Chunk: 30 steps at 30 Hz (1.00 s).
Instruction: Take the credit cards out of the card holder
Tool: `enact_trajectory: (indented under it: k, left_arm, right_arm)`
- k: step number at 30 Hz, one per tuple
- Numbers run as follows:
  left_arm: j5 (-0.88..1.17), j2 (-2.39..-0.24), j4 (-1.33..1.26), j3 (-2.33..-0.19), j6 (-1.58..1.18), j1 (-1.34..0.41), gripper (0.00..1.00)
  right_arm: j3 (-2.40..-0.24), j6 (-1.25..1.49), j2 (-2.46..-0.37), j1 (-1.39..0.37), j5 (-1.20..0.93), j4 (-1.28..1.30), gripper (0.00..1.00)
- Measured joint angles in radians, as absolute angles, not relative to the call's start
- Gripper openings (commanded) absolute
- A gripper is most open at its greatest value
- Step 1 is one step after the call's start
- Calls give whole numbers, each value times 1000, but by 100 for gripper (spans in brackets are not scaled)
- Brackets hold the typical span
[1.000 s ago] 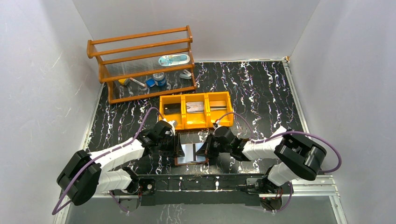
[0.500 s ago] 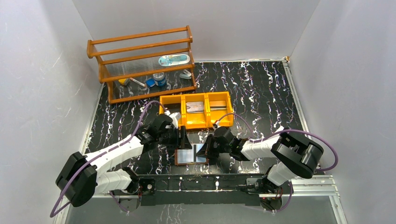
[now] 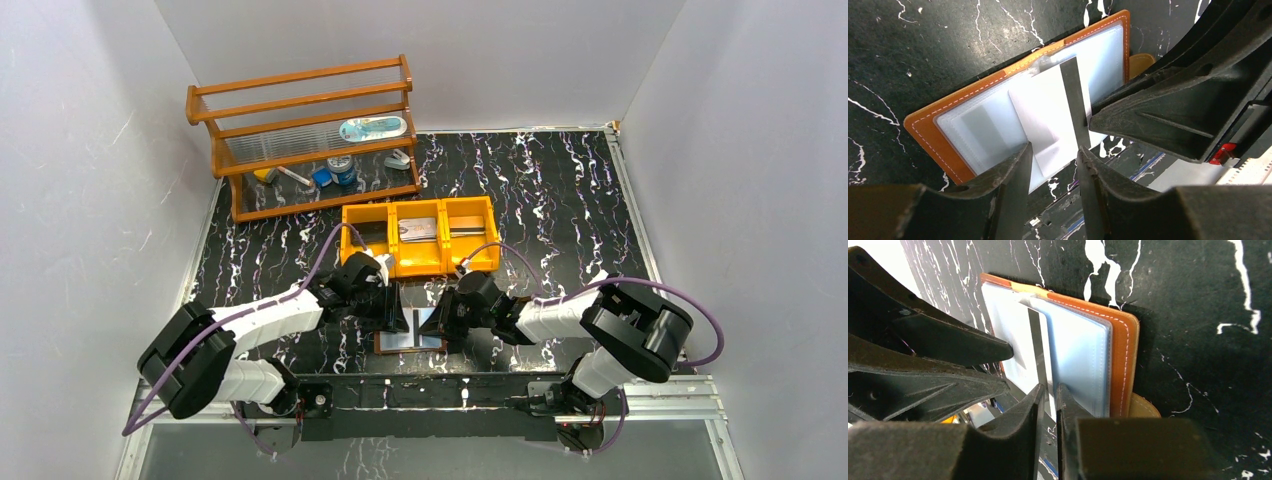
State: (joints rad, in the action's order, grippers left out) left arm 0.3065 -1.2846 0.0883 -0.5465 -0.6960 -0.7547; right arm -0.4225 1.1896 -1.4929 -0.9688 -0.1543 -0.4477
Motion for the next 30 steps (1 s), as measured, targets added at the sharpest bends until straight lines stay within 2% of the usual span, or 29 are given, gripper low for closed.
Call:
enact_trajectory:
  k: [6, 15, 21, 23, 24, 30]
  left_arm:
    - [296, -1287, 78, -533, -692, -756, 34]
    - [295, -1275, 55, -511, -692, -756, 33]
    - [291, -1269, 52, -505, -692, -756, 33]
    - [290, -1268, 52, -505, -692, -756, 32]
    - [290, -1268, 52, -504, -692, -756, 32]
    - [282, -1259, 60, -501, -693, -757, 33]
  right_arm:
    - [-408, 1209, -1493, -966, -164, -492, 29]
    - [-396, 1242, -1556, -943, -216, -612, 29]
    - [-396, 1245, -1578, -942, -233, -655, 23]
    - [-396, 1246, -1588, -942, -238, -667, 9]
    - [-396, 1245, -1592, -942, -239, -673, 7]
    - [-393, 1258, -1590, -942, -242, -696, 7]
